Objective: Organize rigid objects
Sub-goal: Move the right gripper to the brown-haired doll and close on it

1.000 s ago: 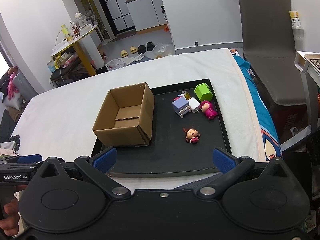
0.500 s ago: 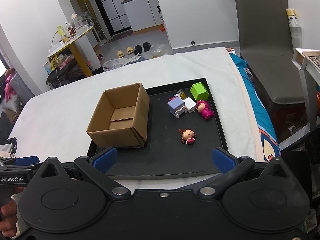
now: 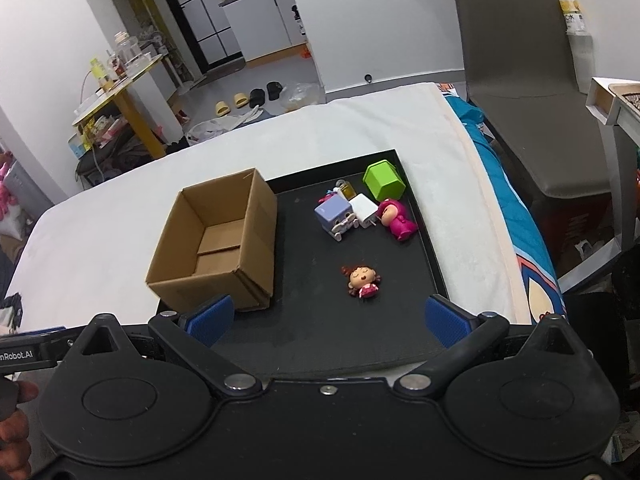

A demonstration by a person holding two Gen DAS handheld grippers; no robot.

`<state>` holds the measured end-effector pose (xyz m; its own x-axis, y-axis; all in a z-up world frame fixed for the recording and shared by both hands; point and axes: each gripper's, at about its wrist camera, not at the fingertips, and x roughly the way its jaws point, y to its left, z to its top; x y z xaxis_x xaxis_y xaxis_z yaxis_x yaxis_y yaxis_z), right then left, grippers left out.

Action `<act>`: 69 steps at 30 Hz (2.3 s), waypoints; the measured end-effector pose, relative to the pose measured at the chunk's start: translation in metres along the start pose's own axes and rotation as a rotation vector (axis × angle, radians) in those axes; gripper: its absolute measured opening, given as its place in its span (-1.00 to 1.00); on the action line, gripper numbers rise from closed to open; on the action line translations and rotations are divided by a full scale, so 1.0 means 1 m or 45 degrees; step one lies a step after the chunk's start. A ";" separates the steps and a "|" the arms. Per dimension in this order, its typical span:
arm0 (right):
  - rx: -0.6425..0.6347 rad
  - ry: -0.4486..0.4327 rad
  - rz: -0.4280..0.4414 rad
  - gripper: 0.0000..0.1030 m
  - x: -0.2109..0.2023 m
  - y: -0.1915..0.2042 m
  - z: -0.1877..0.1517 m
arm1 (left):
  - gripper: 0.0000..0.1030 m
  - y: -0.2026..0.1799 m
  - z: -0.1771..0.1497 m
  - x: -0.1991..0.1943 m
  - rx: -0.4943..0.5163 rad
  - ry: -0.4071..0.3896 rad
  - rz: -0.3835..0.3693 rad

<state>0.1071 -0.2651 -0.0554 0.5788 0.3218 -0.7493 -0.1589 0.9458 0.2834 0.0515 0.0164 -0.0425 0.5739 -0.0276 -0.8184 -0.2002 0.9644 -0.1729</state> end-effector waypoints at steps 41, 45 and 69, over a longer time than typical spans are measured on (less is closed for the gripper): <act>0.145 0.345 -0.044 0.37 0.149 -0.020 0.033 | 0.46 0.050 0.065 0.117 -0.299 0.133 0.162; 0.134 0.373 -0.060 0.37 0.164 -0.019 0.035 | 0.42 0.056 0.068 0.131 -0.323 0.153 0.190; 0.046 0.505 -0.141 0.06 0.226 -0.011 0.028 | -0.40 0.081 0.063 0.181 -0.518 0.279 0.203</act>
<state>0.2619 -0.2041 -0.2113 0.2367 0.2169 -0.9471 -0.0806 0.9758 0.2034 0.1891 0.1057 -0.1703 0.3387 0.0153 -0.9408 -0.5915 0.7811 -0.2002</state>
